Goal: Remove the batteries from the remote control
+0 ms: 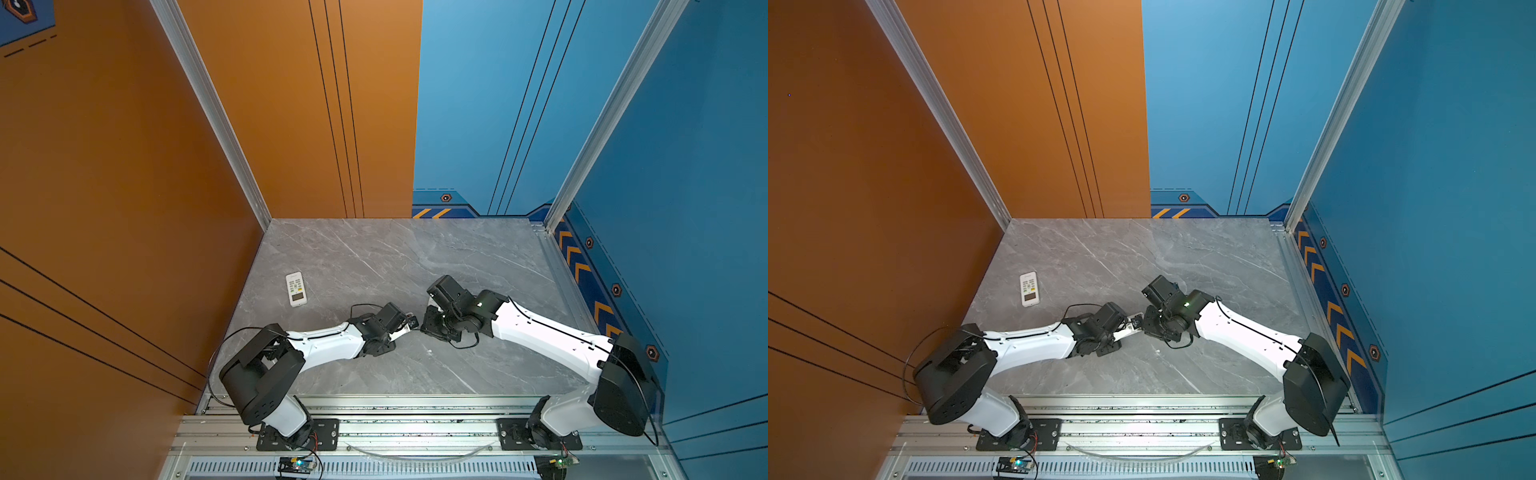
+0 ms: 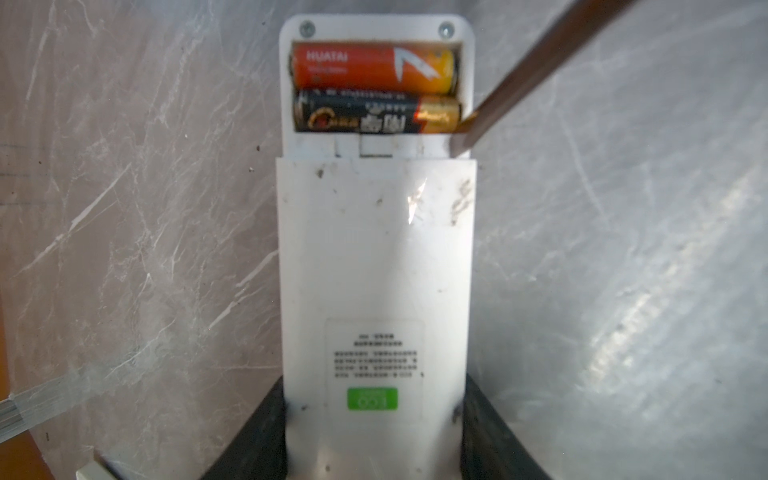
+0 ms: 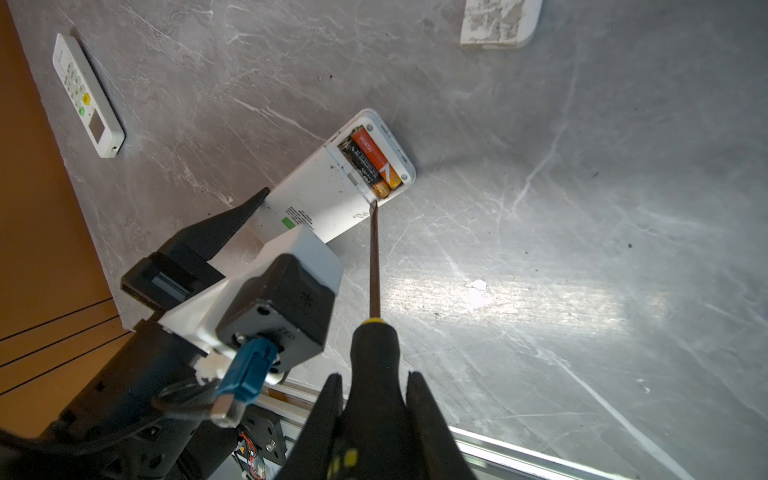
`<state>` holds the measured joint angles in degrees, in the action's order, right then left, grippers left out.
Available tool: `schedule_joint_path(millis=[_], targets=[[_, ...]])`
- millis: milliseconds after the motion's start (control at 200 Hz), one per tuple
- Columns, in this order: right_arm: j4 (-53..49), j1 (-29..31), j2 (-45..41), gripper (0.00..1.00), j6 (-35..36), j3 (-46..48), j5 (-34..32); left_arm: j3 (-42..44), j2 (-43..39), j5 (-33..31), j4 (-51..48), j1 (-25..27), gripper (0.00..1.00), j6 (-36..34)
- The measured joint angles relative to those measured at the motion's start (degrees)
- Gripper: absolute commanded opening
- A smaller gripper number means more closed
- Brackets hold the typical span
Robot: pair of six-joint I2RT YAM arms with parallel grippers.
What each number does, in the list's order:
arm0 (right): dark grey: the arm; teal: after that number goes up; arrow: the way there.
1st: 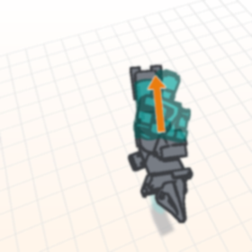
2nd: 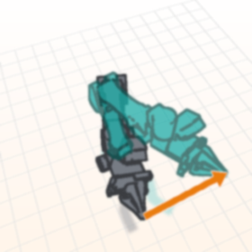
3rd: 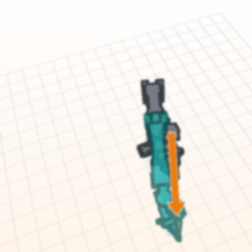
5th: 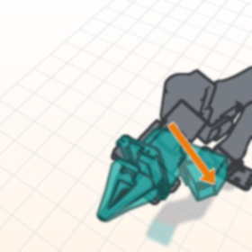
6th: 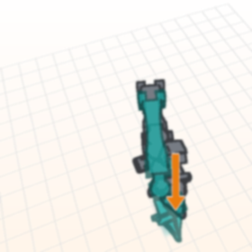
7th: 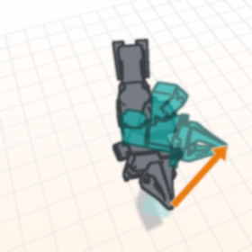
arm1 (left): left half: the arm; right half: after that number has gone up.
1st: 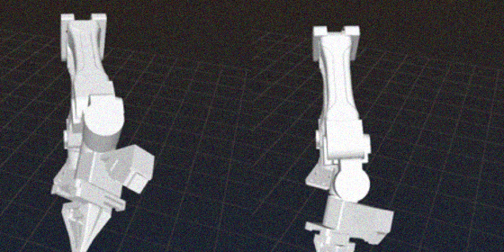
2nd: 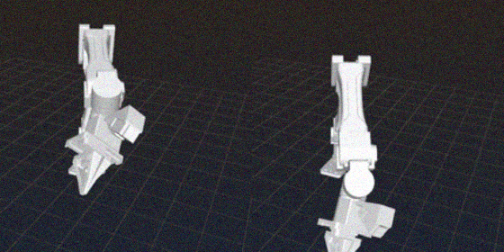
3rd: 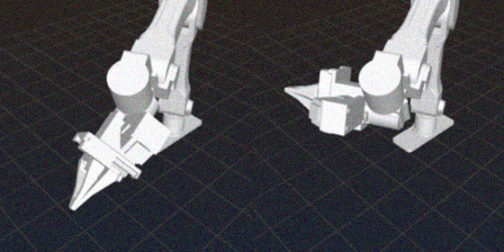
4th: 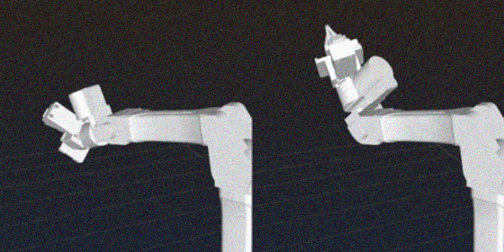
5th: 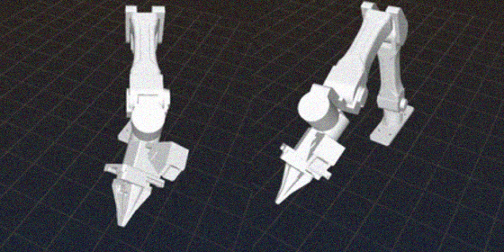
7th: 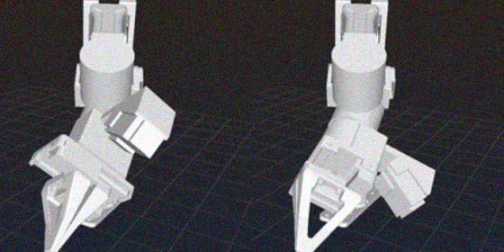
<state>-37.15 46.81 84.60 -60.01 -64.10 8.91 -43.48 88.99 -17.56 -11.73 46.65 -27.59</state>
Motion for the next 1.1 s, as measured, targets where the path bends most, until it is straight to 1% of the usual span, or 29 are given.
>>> schedule_joint_path(millis=[450, 731, 1101], targets=[[-1.53, -1.95, -0.46, 0.00, 0.17, 0.07, -0.07, 0.37, 0.00, 0.02, 1.51, 0.59, 0.09, 0.04], [-2.08, -2.05, -0.70, 0.00, 0.17, 0.07, 0.04, 0.37, 0.02, 0.02, 1.73, 1.05, 0.09, 0.07], [-1.53, 0.09, 0.81, 0.00, -0.87, -0.68, -1.66, 0.28, 0.04, 0.04, 0.90, 1.03, 0.08, 0.57]])
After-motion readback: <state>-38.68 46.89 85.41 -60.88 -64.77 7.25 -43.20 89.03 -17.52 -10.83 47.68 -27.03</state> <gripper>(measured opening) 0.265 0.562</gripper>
